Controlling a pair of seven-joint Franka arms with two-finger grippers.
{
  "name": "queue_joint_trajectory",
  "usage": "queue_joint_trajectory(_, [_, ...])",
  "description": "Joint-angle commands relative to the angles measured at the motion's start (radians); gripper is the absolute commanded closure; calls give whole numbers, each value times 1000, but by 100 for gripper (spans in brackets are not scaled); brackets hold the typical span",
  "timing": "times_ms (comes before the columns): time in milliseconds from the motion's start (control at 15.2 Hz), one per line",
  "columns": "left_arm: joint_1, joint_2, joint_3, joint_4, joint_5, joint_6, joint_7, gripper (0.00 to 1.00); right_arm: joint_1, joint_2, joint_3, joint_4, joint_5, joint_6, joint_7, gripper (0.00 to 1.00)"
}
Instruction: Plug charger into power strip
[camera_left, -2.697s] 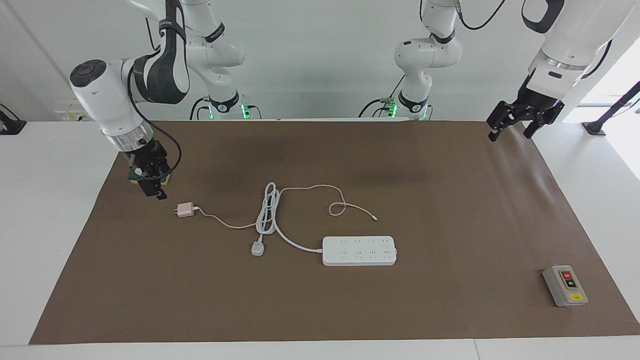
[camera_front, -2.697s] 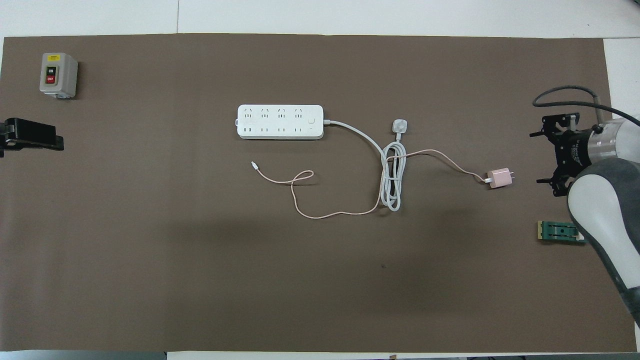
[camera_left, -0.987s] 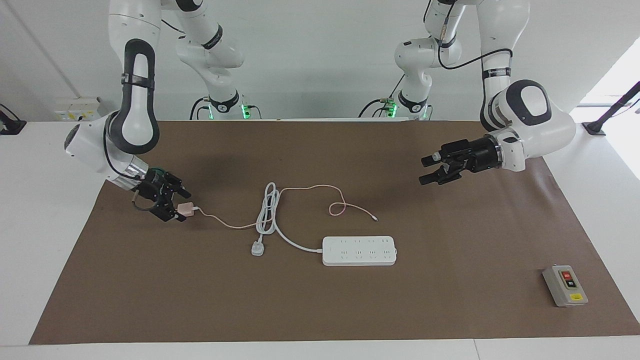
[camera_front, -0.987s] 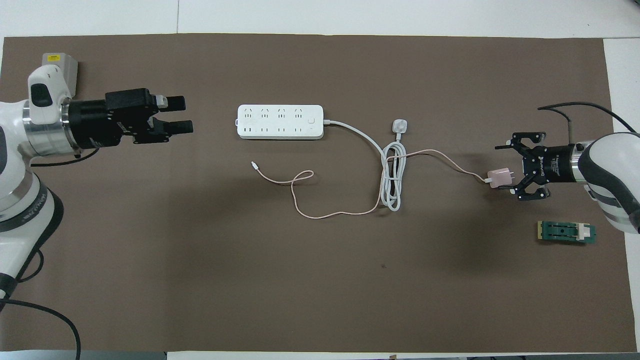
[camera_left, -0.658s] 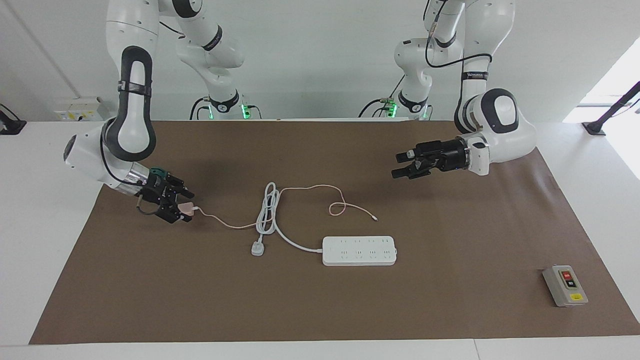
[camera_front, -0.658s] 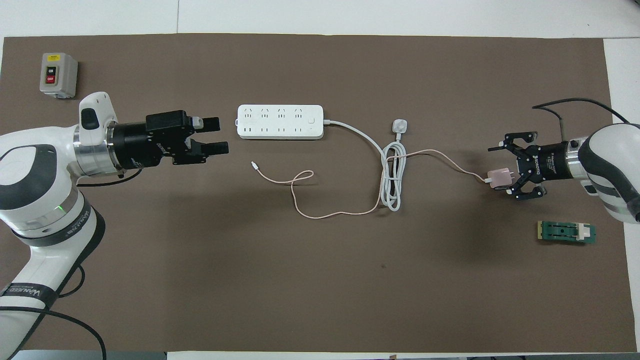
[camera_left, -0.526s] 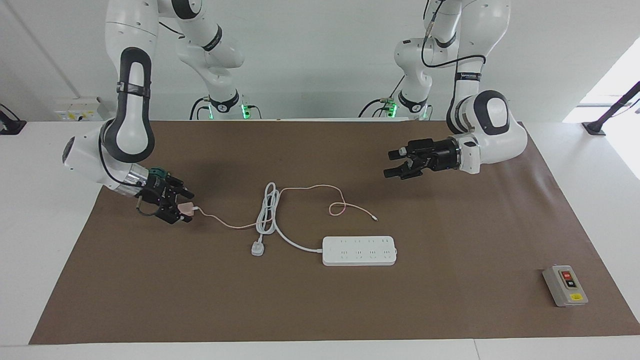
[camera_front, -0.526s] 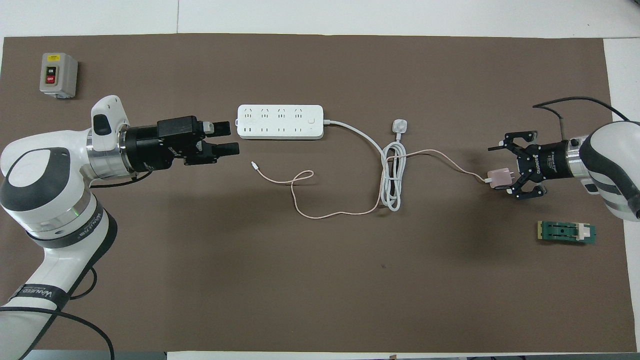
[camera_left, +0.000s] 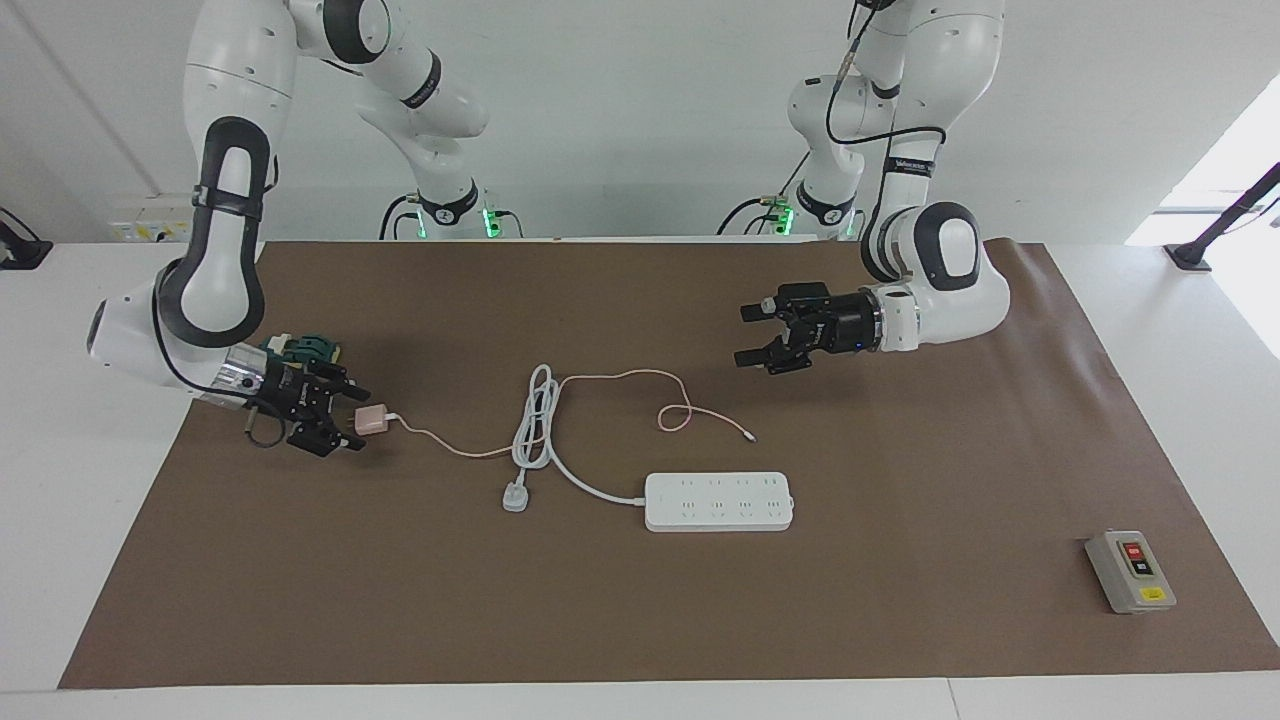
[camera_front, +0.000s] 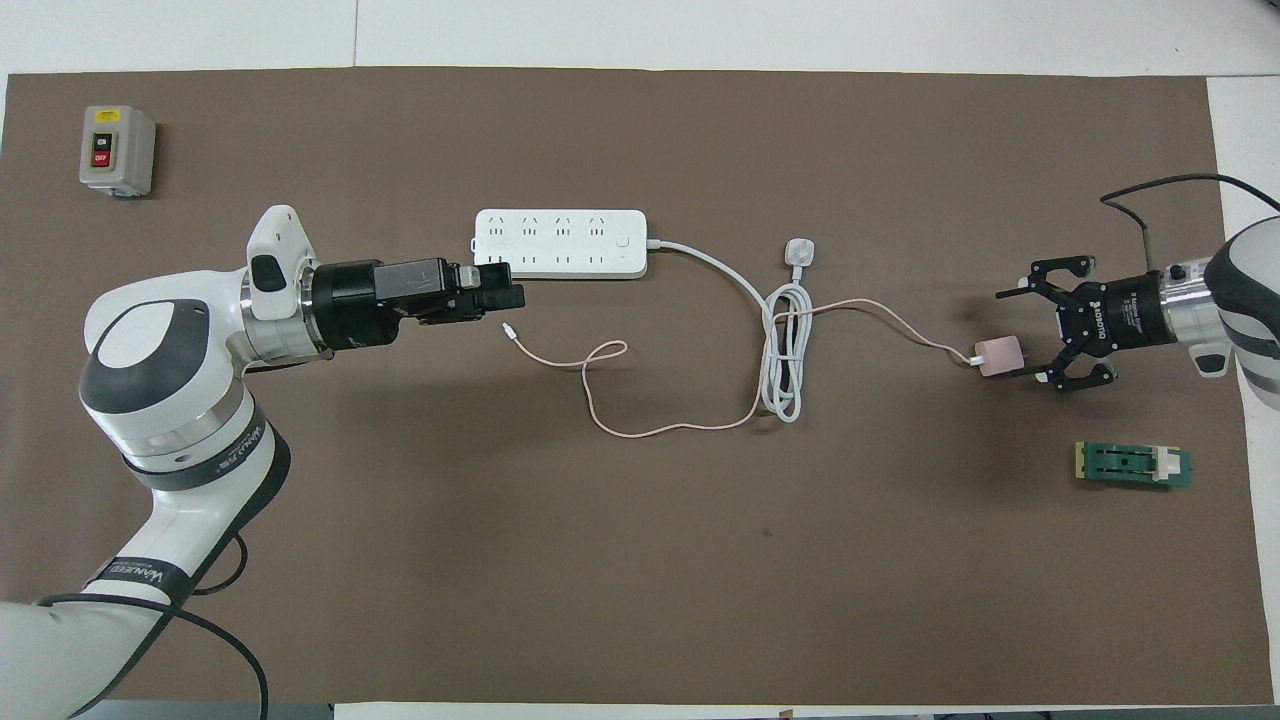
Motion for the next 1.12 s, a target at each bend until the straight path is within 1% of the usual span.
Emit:
queue_joint_trajectory(0, [-16,33,17,5,-15,-6,57,0,1,9,4,-3,-2,-8,-16,0])
queue_joint_trajectory(132, [-4,39,18,-10,-13,-21,129,0,6,9,4,-14,-4,10,-36,0])
queue_joint_trajectory(263, [11,39,29,-21,-13,-59,144,0,3,9,4,-48,-4,37,-59,0])
queue_joint_trajectory(461, [14,39,47,-33,-13,-110,198,0,-14,38,4,-51,-2,29,-73,0])
queue_joint_trajectory(724, [14,39,56,-39,-10,-102,190,0,-26,41,3,-54,-2,34,-103,0])
queue_joint_trajectory(789, [16,38,56,-41,-1,-96,171,0,-28,41,3,-51,-2,32,-113,0])
queue_joint_trajectory(855, [16,38,60,-41,4,-93,110,0,-32,41,3,-51,-2,32,-116,0])
queue_joint_trajectory(1053, [14,35,67,-39,7,-90,-119,0,-43,42,1,-52,-2,38,-134,0])
